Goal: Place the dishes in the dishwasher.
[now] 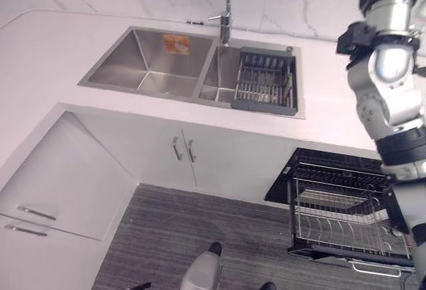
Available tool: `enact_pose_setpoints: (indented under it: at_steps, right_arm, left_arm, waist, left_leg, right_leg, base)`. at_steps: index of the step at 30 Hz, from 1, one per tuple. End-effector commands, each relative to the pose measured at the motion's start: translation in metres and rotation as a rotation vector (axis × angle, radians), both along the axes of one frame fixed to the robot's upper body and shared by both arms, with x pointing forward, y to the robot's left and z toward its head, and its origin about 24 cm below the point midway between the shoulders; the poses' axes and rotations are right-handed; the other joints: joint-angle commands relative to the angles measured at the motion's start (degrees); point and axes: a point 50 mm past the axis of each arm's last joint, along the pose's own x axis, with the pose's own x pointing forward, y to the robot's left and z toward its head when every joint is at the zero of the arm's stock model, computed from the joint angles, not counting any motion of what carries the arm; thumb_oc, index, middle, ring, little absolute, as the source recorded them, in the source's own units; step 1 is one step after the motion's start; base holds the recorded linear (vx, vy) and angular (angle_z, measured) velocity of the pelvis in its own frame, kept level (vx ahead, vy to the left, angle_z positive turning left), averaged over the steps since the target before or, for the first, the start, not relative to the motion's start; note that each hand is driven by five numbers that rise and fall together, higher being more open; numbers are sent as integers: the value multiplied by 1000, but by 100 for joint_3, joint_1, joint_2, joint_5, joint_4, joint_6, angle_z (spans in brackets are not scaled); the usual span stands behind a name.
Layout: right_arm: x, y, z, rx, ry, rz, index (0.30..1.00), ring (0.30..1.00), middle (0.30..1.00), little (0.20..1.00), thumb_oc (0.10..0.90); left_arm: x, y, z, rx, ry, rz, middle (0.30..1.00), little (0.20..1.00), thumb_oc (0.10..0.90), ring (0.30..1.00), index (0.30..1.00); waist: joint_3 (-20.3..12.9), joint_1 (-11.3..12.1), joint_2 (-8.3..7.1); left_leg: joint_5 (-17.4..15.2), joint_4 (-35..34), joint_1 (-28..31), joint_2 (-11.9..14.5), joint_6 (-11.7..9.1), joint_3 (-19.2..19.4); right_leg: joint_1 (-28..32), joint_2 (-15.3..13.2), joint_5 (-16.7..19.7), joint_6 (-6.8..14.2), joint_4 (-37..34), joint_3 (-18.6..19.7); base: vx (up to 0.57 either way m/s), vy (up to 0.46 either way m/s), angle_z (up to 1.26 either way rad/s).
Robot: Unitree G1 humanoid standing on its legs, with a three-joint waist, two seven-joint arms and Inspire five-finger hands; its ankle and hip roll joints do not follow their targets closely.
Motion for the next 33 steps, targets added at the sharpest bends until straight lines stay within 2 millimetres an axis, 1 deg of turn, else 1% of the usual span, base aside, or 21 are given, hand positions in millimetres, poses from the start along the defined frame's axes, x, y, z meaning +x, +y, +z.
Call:
enact_pose_setpoints:
  at_steps: [1,4,6,7,9,12,13,14,18,20,23,28,29,33]
  right_arm:
    - [-22,-4,38,83,-191,69,300,300,300,300,400]
    - [-19,6,20,74,-145,124,300,300,300,300,400]
    - [-22,12,2,68,-114,174,300,300,300,300,400]
    - [-22,13,-1,73,-107,181,300,300,300,300,400]
    - [-26,16,-12,82,-96,203,300,300,300,300,400]
    - [-29,14,-23,95,-84,211,300,300,300,300,400]
    - [-30,14,-24,94,-84,212,300,300,300,300,400]
    - [-33,13,-29,86,-81,215,300,300,300,300,400]
    - [-41,11,-38,51,-77,216,300,300,300,300,400]
    - [-44,9,-41,41,-72,214,300,300,300,300,400]
    - [-52,-1,-54,27,-47,201,300,300,300,300,400]
    - [-60,-15,-70,20,-17,191,300,300,300,300,400]
    - [-66,-22,-79,4,-8,177,300,300,300,300,400]
    - [-74,-34,-93,-15,24,169,300,300,300,300,400]
  left_arm:
    - [-22,17,3,101,86,-31,900,900,800,900,900]
    - [-18,10,0,96,90,-27,900,900,800,900,900]
    - [-14,3,-3,88,84,-18,900,900,800,900,900]
    - [-13,2,-3,86,81,-19,900,900,800,900,900]
    - [-8,-3,-4,76,75,-12,900,900,800,900,900]
    - [-5,-8,-5,68,76,-14,900,900,800,900,900]
    - [-5,-9,-5,67,76,-14,900,900,800,900,900]
    - [-5,-11,-6,63,76,-16,900,900,800,900,900]
    - [-1,-15,-7,56,71,-8,900,900,800,900,900]
    - [0,-17,-7,52,70,-5,900,900,800,900,900]
    - [5,-21,-8,44,61,-6,900,900,800,900,900]
    - [10,-24,-8,31,47,0,900,900,800,900,900]
    - [10,-26,-9,25,43,2,900,900,800,900,900]
    - [9,-29,-10,14,38,11,900,900,800,900,900]
  waist:
    - [-585,-44,-71]
    - [-666,-238,-73]
    - [-706,-431,-85]
    - [-711,-464,-87]
    - [-719,-629,-89]
    - [-727,-806,-79]
    - [-726,-824,-76]
    - [-716,-914,-63]
    - [-698,-1091,-48]
    - [-697,-1163,-44]
    - [-696,-1368,-46]
    - [-691,-1632,-34]
    - [-690,-1739,-29]
    - [-688,-1885,-31]
  left_leg:
    - [-438,330,-188,307,-218,285]
    - [-460,330,-113,391,-251,350]
    - [-493,330,-52,481,-283,428]
    - [-500,330,-40,499,-288,447]
    - [-518,330,7,576,-311,529]
    - [-508,330,40,655,-338,598]
    - [-505,330,43,667,-341,606]
    - [-493,330,56,713,-356,644]
    - [-489,330,82,804,-385,721]
    - [-489,330,93,832,-393,752]
    - [-499,330,134,910,-412,862]
    - [-516,330,178,989,-429,976]
    - [-532,330,204,1009,-427,1031]
    - [-555,330,238,1018,-420,1107]
  right_leg:
    - [74,-54,-150,369,-70,283]
    - [24,67,-157,308,-70,433]
    - [-32,181,-169,257,-70,610]
    - [-42,200,-171,248,-70,645]
    - [-80,264,-175,221,-70,770]
    - [-123,333,-175,199,-70,897]
    - [-129,339,-173,196,-70,911]
    - [-156,359,-163,191,-70,966]
    - [-202,393,-160,179,-70,1069]
    - [-218,404,-155,176,-70,1108]
    - [-276,419,-130,188,-70,1230]
    - [-358,433,-88,211,-70,1383]
    - [-380,442,-78,218,-70,1449]
    - [-411,457,-51,243,-70,1551]
  base:
    - [-150,-60,-22]
    - [-130,-74,-25]
    - [-125,-99,-41]
    - [-103,-91,-31]
    - [-95,-80,-37]
    - [-56,-39,-24]
    - [-41,-19,-26]
    - [-42,-10,-30]
    - [-48,-15,-20]
    - [-25,-12,-19]
    - [-24,-22,-20]
    - [-20,-6,-26]
    - [-15,2,-29]
    - [-6,-1,-21]
